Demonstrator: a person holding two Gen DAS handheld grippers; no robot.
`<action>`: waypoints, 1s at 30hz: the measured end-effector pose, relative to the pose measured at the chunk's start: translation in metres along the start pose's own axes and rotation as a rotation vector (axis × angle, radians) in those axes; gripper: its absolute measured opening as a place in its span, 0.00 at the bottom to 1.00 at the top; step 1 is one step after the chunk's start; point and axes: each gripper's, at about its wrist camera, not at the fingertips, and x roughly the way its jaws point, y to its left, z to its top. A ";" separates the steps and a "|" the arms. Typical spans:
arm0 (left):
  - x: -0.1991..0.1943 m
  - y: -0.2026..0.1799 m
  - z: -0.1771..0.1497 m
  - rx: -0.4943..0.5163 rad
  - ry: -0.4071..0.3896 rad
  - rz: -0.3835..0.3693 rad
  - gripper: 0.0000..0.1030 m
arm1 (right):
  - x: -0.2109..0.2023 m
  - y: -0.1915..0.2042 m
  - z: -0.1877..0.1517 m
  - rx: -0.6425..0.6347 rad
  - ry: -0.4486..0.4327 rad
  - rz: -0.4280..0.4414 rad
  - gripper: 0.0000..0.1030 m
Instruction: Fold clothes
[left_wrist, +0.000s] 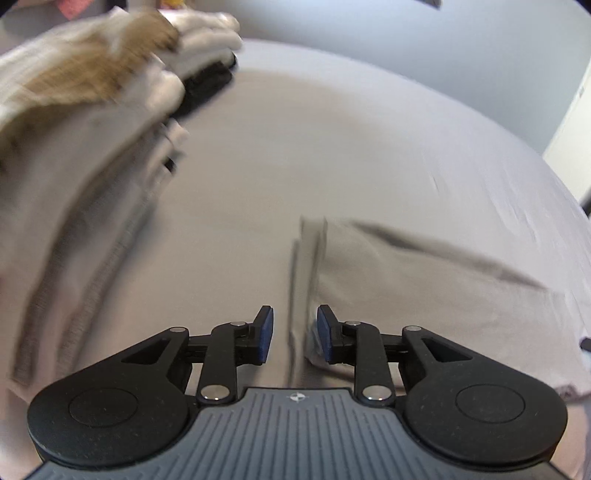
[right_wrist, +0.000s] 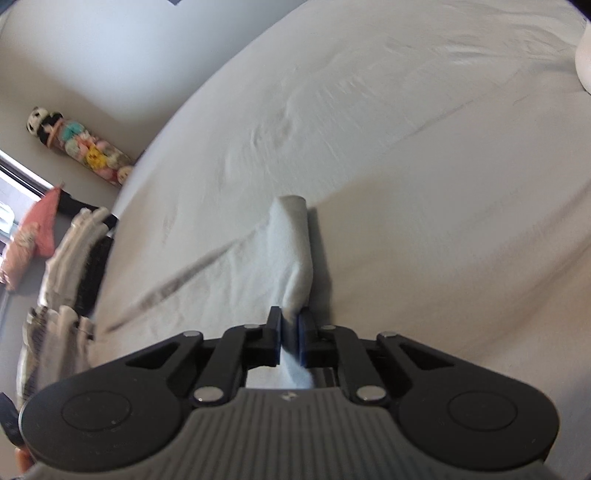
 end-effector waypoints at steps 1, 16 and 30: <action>-0.004 0.002 0.001 -0.010 -0.022 -0.002 0.30 | -0.004 0.002 0.002 0.009 -0.001 0.016 0.09; -0.011 -0.129 -0.022 0.453 -0.076 -0.372 0.10 | -0.039 0.100 0.040 -0.038 -0.020 0.155 0.09; 0.026 -0.165 -0.068 0.626 0.095 -0.376 0.07 | -0.034 0.155 0.036 -0.097 0.031 0.266 0.08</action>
